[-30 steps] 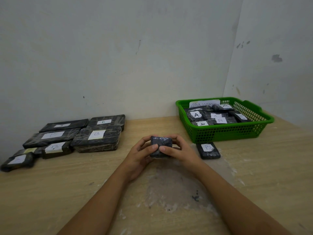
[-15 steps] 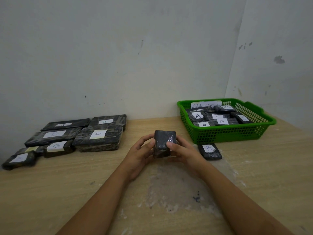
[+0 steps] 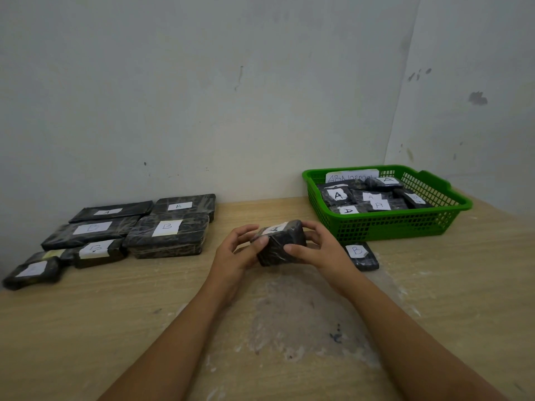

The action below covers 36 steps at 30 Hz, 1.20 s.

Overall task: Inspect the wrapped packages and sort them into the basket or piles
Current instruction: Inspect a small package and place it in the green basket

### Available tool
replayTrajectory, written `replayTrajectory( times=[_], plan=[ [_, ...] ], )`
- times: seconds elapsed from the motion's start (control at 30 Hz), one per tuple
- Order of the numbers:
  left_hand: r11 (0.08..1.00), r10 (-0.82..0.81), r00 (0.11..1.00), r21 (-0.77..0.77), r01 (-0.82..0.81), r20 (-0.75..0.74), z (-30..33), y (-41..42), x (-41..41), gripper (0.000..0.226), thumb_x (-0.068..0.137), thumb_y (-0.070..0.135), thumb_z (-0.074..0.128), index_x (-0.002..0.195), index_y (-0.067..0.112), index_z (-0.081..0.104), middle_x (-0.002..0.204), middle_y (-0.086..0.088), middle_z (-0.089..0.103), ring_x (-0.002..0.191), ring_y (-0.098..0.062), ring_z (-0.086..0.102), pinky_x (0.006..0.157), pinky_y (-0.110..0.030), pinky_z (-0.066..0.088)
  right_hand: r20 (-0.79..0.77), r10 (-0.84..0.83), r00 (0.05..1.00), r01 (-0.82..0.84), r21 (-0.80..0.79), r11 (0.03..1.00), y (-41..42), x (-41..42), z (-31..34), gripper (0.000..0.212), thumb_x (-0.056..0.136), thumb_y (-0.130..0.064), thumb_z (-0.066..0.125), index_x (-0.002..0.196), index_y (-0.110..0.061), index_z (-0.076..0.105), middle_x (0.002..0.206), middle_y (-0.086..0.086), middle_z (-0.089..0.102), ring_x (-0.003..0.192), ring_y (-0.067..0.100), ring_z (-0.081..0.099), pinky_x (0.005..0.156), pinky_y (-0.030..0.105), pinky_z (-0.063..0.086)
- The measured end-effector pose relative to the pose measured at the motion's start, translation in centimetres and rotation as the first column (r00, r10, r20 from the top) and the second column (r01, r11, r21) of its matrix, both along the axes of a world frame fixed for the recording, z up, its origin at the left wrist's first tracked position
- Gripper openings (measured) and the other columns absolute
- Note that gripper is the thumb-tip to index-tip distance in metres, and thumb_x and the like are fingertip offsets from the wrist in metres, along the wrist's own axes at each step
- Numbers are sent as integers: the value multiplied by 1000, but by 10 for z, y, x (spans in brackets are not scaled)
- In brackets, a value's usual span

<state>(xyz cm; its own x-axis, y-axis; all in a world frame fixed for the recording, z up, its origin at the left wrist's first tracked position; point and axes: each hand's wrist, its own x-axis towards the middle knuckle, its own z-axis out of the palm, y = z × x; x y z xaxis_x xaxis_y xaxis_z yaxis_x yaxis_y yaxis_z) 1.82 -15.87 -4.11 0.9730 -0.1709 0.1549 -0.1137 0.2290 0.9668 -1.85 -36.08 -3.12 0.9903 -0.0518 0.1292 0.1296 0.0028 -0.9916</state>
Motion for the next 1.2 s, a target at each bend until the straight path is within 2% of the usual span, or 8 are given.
replayTrajectory(
  times=[0.13, 0.3, 0.43, 0.53, 0.8, 0.97, 1.1, 1.2],
  plan=[
    [999, -25, 994, -48, 19, -111, 8, -3, -4, 34, 95, 34, 65, 123, 14, 69, 116, -6, 76, 96, -16, 73, 76, -33, 59, 22, 94, 995, -96, 97, 991, -6, 1, -1, 80, 63, -16, 92, 134, -18, 57, 129, 10, 68, 112, 27, 70, 89, 39, 60],
    [979, -201, 960, -54, 195, -193, 10, 0, -7, 43, 93, 37, 63, 129, 15, 70, 127, -15, 71, 112, -28, 68, 95, -49, 57, 40, 206, 978, -210, 149, 966, -9, 2, -1, 71, 67, -5, 79, 134, -15, 60, 131, 12, 67, 114, 30, 68, 92, 42, 57],
    [985, -169, 975, -51, 164, -141, 11, 1, -5, 43, 90, 29, 68, 129, 12, 68, 124, -14, 73, 107, -24, 71, 86, -38, 60, 26, 189, 982, -191, 76, 979, -10, -1, 3, 70, 74, -19, 81, 141, -24, 59, 140, 0, 61, 118, 25, 67, 96, 46, 58],
    [987, -157, 981, -39, 154, -111, 10, 2, -3, 44, 88, 29, 70, 129, 12, 69, 124, -14, 72, 108, -23, 70, 86, -35, 59, -3, 160, 987, -159, 22, 987, -9, -4, 8, 62, 76, -31, 82, 135, -28, 63, 136, 2, 63, 116, 21, 69, 94, 47, 59],
    [995, -49, 989, 79, 61, -139, 22, -6, -7, 64, 73, 53, 75, 127, 20, 63, 119, -7, 72, 98, -33, 75, 70, -34, 58, 42, 34, 999, -37, 73, 997, -11, -15, 25, 55, 78, -13, 84, 129, -14, 63, 128, 9, 67, 107, 18, 72, 79, 33, 62],
    [999, -23, 994, 31, 27, -108, 33, -19, -8, 58, 78, 40, 76, 126, 12, 59, 118, -12, 72, 99, -29, 74, 72, -34, 60, 54, 7, 999, -11, 69, 998, -16, -19, 31, 52, 81, -12, 85, 127, -18, 61, 130, 7, 65, 109, 16, 70, 81, 34, 62],
    [1000, -5, 994, -13, 4, -113, 37, -27, -9, 55, 79, 34, 78, 122, 7, 57, 118, -16, 72, 101, -34, 74, 75, -35, 62, 87, -46, 995, 57, -125, 990, -24, -20, 34, 50, 77, -35, 88, 120, -35, 61, 124, -8, 68, 113, 3, 65, 97, 30, 56],
    [1000, 0, 997, 11, 1, -79, 48, -38, -11, 42, 89, 25, 75, 121, 5, 57, 115, -17, 73, 101, -33, 75, 79, -37, 63, 127, -105, 986, 136, -271, 953, -34, -22, 41, 57, 73, -49, 88, 120, -36, 60, 119, -16, 68, 114, -2, 61, 96, 27, 52]
  ],
)
